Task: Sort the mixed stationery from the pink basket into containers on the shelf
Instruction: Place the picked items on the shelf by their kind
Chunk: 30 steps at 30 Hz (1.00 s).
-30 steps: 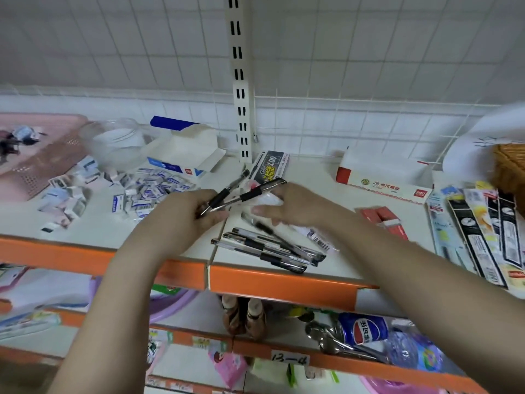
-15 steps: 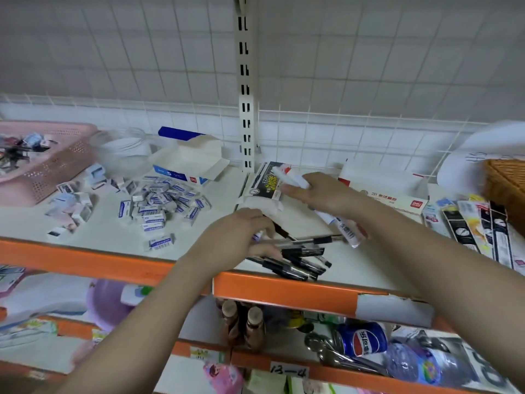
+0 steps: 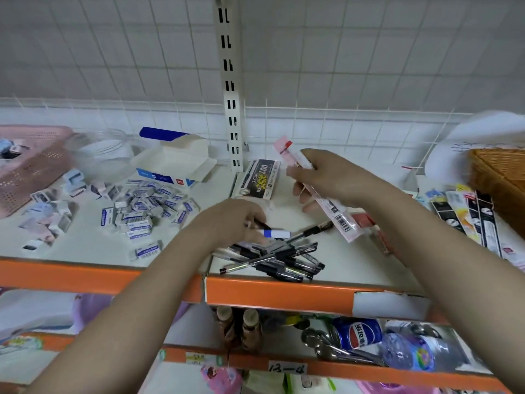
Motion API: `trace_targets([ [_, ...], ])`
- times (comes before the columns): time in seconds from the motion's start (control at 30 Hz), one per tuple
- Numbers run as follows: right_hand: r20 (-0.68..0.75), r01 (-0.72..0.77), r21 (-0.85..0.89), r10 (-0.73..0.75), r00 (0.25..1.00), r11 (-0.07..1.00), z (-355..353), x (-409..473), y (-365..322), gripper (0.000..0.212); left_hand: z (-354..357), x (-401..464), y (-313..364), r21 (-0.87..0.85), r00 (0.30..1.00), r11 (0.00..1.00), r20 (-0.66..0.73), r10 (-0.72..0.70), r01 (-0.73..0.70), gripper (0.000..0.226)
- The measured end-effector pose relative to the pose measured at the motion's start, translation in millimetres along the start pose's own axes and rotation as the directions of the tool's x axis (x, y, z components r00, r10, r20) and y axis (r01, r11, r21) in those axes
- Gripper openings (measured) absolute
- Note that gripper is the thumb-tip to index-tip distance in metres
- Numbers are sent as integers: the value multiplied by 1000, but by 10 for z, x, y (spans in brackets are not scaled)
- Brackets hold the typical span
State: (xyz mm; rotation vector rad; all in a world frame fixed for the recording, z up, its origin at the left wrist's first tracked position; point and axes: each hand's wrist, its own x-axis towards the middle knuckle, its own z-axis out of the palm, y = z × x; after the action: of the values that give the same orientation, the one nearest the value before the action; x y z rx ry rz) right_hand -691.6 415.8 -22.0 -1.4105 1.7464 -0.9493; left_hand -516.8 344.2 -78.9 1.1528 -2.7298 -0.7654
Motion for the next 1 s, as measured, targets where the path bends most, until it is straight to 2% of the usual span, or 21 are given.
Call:
trace_targets([
  [0.1, -183, 1, 175, 31, 983, 985, -88, -72, 114, 22, -33, 38, -13, 159, 996, 985, 53, 67, -75, 32],
  [0.17, -280, -7, 270, 85, 956, 963, -109, -77, 215, 28, -59, 51, -39, 131, 992, 984, 54, 111, -117, 20],
  [0.23, -370, -40, 283, 147, 917, 958, -139, -77, 293, 31, -99, 76, -26, 49, 990, 989, -3, 141, -141, 13],
  [0.3, -421, -74, 317, 210, 882, 945, -182, -117, 317, 29, -135, 120, 56, -44, 980, 988, -140, 141, -148, 14],
  [0.4, -403, -30, 440, 227, 887, 897, -246, -202, 306, 24, -127, 173, 357, -271, 958, 948, -269, 94, -169, 17],
  [0.47, -350, 25, 556, 207, 913, 831, -262, -264, 267, 20, -51, 198, 623, -418, 965, 885, -237, 109, -203, 21],
  [0.57, -327, 98, 726, 216, 920, 681, -305, -390, 219, 17, 107, 203, 954, -606, 985, 777, -95, 141, -170, 15],
  [0.67, -449, 172, 658, 198, 871, 733, -412, -519, 299, 16, 217, 191, 1113, -843, 975, 538, 107, 195, -15, 17],
  [0.7, -463, 182, 646, 191, 866, 741, -430, -558, 316, 16, 251, 198, 1134, -861, 970, 509, 126, 205, 4, 18],
  [0.8, -442, 183, 681, 199, 875, 710, -391, -606, 328, 16, 355, 205, 1161, -844, 964, 536, 169, 206, 34, 24],
  [0.83, -449, 193, 684, 198, 871, 704, -365, -610, 326, 15, 374, 198, 1152, -859, 962, 507, 194, 192, 72, 28],
  [0.9, -495, 210, 625, 174, 851, 752, -320, -611, 345, 13, 374, 175, 1124, -919, 955, 373, 216, 201, 129, 39],
  [0.93, -511, 201, 586, 166, 844, 785, -300, -614, 354, 13, 372, 176, 1103, -925, 959, 367, 189, 211, 101, 38],
  [1.0, -506, 179, 573, 173, 845, 800, -277, -620, 363, 15, 396, 211, 1091, -836, 979, 548, 84, 188, -34, 23],
])
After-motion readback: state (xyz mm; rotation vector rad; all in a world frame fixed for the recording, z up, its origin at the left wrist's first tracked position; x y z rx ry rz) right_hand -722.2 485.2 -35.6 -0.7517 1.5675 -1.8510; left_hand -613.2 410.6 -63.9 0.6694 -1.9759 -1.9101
